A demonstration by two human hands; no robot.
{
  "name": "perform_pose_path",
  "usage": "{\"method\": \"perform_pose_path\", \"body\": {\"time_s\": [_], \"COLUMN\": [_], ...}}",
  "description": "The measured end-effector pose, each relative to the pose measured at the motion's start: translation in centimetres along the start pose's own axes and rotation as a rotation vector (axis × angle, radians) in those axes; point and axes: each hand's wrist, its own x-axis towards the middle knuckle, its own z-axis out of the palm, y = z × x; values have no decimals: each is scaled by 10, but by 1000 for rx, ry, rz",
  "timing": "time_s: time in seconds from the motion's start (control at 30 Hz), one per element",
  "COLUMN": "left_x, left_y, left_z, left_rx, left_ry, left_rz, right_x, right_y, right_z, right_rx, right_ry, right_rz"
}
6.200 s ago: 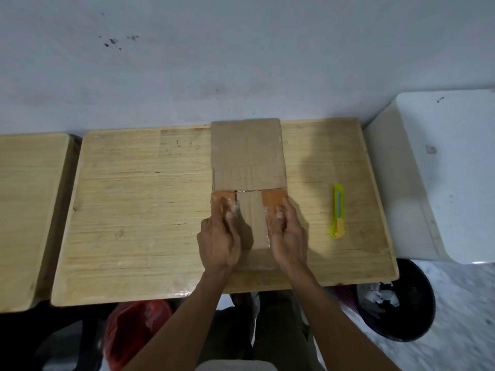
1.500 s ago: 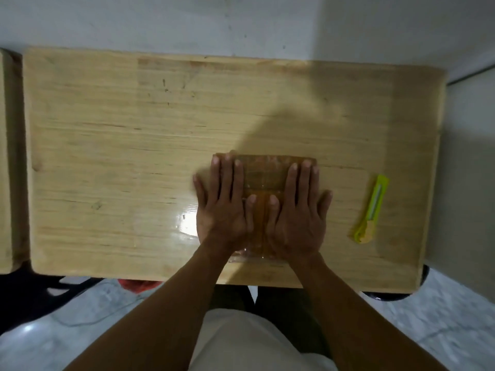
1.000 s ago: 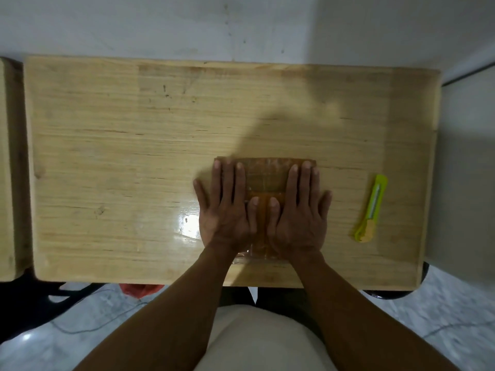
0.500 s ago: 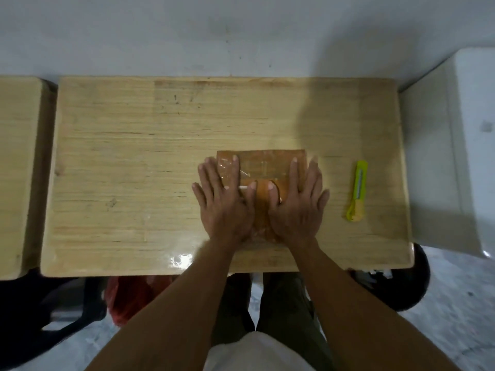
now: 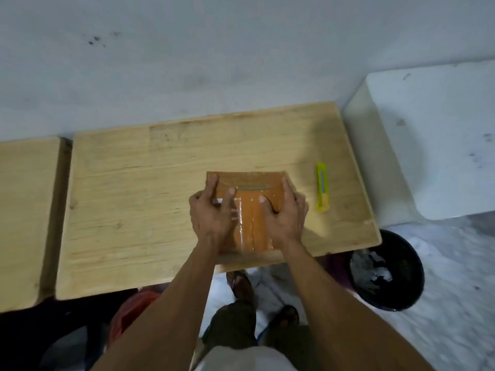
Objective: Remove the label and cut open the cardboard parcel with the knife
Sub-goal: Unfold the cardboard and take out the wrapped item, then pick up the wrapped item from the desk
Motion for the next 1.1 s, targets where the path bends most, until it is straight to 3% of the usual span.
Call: {"method": "perform_pose_path", "body": {"time_s": [0.17,0.33,0.5,0.67,0.77,0.93,1.1], "left_x": [-38,-110,-203,-284,-344,-390,-385], "left_y": [45,102,136,122,119,112,104], "left_z": [-1,30,70,131,143,153,183], "left_rx": [-172,-71,-3,197,247,248,453], "left_ry": [-55,-127,-333,-656,-743,-831,-938], "left_rz": [115,313,444,614,605,558,591], "right_x": [-18,-54,-109,-180,-223,-267,-264], "right_y": [-4,23,84,158,198,251,272], "right_z": [-70,-156,-236,-304,-328,-329,-313], "right_rx": [136,11,-10,93,125,101,195], "right_ry": [-31,174,336,504,526,383,477], "right_rz": [22,32,144,317,406,485,612]}}
